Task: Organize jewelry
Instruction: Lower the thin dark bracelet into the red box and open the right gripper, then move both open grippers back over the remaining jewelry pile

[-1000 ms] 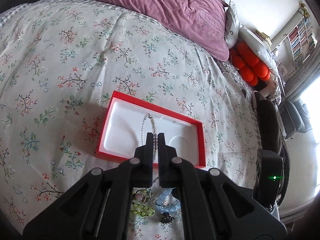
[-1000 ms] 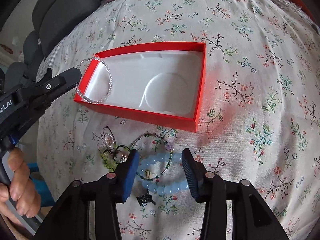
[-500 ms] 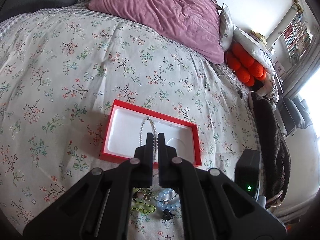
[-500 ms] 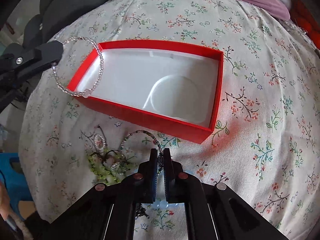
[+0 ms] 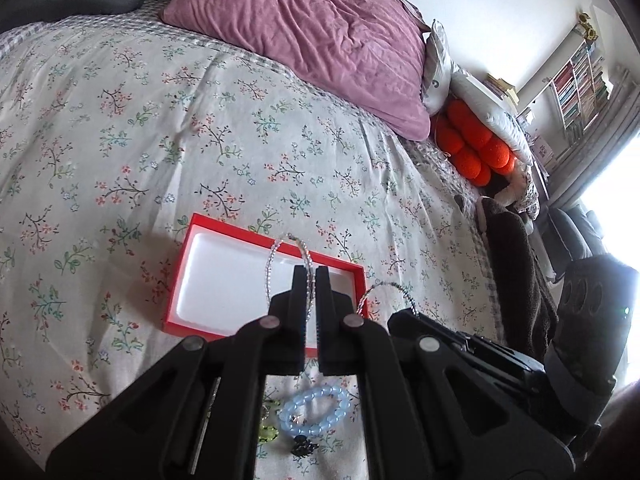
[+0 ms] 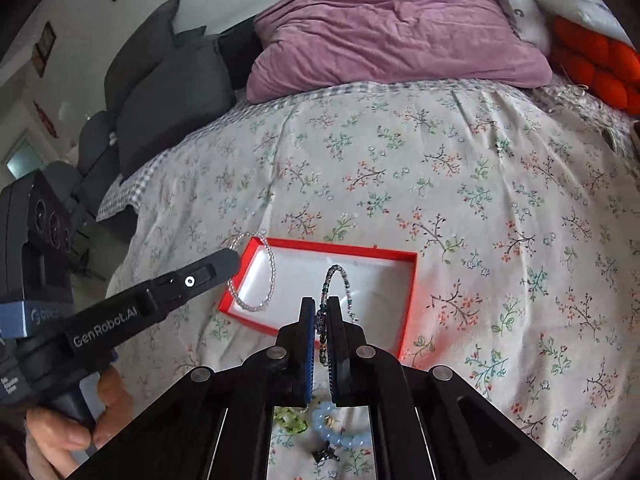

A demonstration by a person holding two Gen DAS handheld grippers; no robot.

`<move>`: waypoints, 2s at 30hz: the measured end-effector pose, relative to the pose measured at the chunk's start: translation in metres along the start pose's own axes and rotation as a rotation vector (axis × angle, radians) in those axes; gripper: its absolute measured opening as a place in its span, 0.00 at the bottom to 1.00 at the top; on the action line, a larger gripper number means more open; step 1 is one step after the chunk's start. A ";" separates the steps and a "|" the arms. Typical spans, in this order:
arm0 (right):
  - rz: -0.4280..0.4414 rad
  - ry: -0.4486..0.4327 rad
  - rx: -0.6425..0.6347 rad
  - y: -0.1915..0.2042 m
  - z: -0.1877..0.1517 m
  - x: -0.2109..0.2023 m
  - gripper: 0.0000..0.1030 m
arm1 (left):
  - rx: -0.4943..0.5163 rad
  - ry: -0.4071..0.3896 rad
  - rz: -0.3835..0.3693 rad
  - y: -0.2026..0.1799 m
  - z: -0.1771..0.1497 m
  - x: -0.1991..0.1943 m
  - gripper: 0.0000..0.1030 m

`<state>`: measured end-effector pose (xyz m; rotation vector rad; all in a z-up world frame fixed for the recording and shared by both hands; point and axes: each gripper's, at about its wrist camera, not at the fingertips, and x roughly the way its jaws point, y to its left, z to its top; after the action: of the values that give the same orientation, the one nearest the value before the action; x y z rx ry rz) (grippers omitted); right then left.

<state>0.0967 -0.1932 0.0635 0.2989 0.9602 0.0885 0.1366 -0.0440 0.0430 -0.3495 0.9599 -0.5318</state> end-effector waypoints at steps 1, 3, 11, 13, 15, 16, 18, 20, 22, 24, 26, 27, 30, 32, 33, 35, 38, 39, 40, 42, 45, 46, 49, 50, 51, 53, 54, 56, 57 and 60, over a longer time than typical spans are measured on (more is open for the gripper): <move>-0.015 -0.001 0.010 -0.004 0.001 0.004 0.05 | 0.005 0.011 0.024 0.003 -0.001 0.007 0.04; -0.039 0.008 0.026 -0.014 0.000 0.010 0.05 | 0.015 0.038 0.089 0.012 -0.003 0.021 0.04; 0.032 0.029 0.024 -0.008 -0.002 0.029 0.05 | 0.022 0.092 0.248 0.042 -0.011 0.036 0.04; 0.070 0.022 0.019 -0.001 -0.001 0.033 0.05 | 0.026 0.098 0.267 0.045 -0.012 0.036 0.04; 0.059 0.027 0.014 0.002 -0.001 0.039 0.05 | 0.022 0.100 0.258 0.046 -0.013 0.035 0.05; 0.034 0.033 0.016 0.000 -0.002 0.044 0.05 | 0.026 0.100 0.259 0.045 -0.013 0.034 0.05; 0.001 0.055 0.045 -0.011 -0.004 0.054 0.06 | 0.043 0.103 0.267 0.043 -0.014 0.034 0.05; -0.023 0.092 0.086 -0.024 -0.008 0.064 0.06 | 0.058 0.113 0.276 0.042 -0.016 0.036 0.05; -0.047 0.123 0.100 -0.032 -0.012 0.071 0.06 | 0.064 0.131 0.290 0.042 -0.017 0.038 0.05; -0.065 0.132 0.101 -0.037 -0.014 0.073 0.06 | 0.060 0.156 0.299 0.041 -0.018 0.039 0.06; -0.054 0.131 0.104 -0.040 -0.013 0.072 0.06 | 0.060 0.167 0.305 0.040 -0.019 0.038 0.07; -0.051 0.129 0.104 -0.040 -0.013 0.071 0.06 | 0.063 0.170 0.309 0.038 -0.020 0.037 0.07; -0.038 0.132 0.100 -0.039 -0.012 0.067 0.11 | 0.081 0.165 0.317 0.034 -0.022 0.033 0.07; -0.033 0.143 0.094 -0.037 -0.012 0.065 0.11 | 0.092 0.161 0.317 0.031 -0.022 0.030 0.09; -0.032 0.147 0.090 -0.037 -0.012 0.064 0.11 | 0.097 0.157 0.312 0.030 -0.022 0.028 0.12; -0.028 0.147 0.081 -0.034 -0.012 0.059 0.11 | 0.103 0.153 0.307 0.026 -0.022 0.023 0.19; -0.019 0.138 0.064 -0.032 -0.012 0.048 0.12 | 0.122 0.143 0.303 0.018 -0.024 0.013 0.33; -0.015 0.136 0.059 -0.032 -0.012 0.044 0.12 | 0.131 0.140 0.302 0.015 -0.025 0.010 0.35; -0.012 0.133 0.055 -0.032 -0.012 0.039 0.12 | 0.140 0.138 0.301 0.012 -0.026 0.008 0.35; -0.012 0.129 0.044 -0.032 -0.013 0.032 0.12 | 0.161 0.139 0.297 0.007 -0.030 0.002 0.38; -0.019 0.126 0.031 -0.033 -0.017 0.021 0.12 | 0.183 0.131 0.297 0.001 -0.035 -0.007 0.63; -0.022 0.127 0.026 -0.033 -0.018 0.018 0.13 | 0.188 0.125 0.300 -0.001 -0.037 -0.011 0.67; -0.037 0.135 0.008 -0.034 -0.025 0.009 0.15 | 0.198 0.134 0.312 -0.002 -0.043 -0.018 0.76; -0.044 0.137 0.000 -0.034 -0.027 0.007 0.16 | 0.198 0.142 0.319 -0.002 -0.045 -0.020 0.78; -0.051 0.138 -0.008 -0.035 -0.030 0.005 0.21 | 0.199 0.150 0.328 -0.001 -0.047 -0.021 0.80; -0.068 0.146 -0.022 -0.037 -0.035 0.002 0.33 | 0.207 0.156 0.344 0.002 -0.052 -0.024 0.81; -0.074 0.148 -0.026 -0.037 -0.037 0.002 0.51 | 0.210 0.158 0.349 0.003 -0.054 -0.026 0.82; -0.087 0.143 -0.039 -0.038 -0.043 -0.001 0.68 | 0.203 0.167 0.354 0.009 -0.057 -0.028 0.86; -0.096 0.143 -0.056 -0.036 -0.045 -0.002 0.68 | 0.195 0.173 0.356 0.012 -0.059 -0.029 0.89; -0.118 0.161 -0.097 -0.032 -0.055 0.000 0.69 | 0.174 0.187 0.377 0.024 -0.064 -0.029 0.94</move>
<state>0.0494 -0.2122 0.0249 0.1468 1.1270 0.0516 0.0752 -0.0110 0.0169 0.0410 1.1196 -0.3017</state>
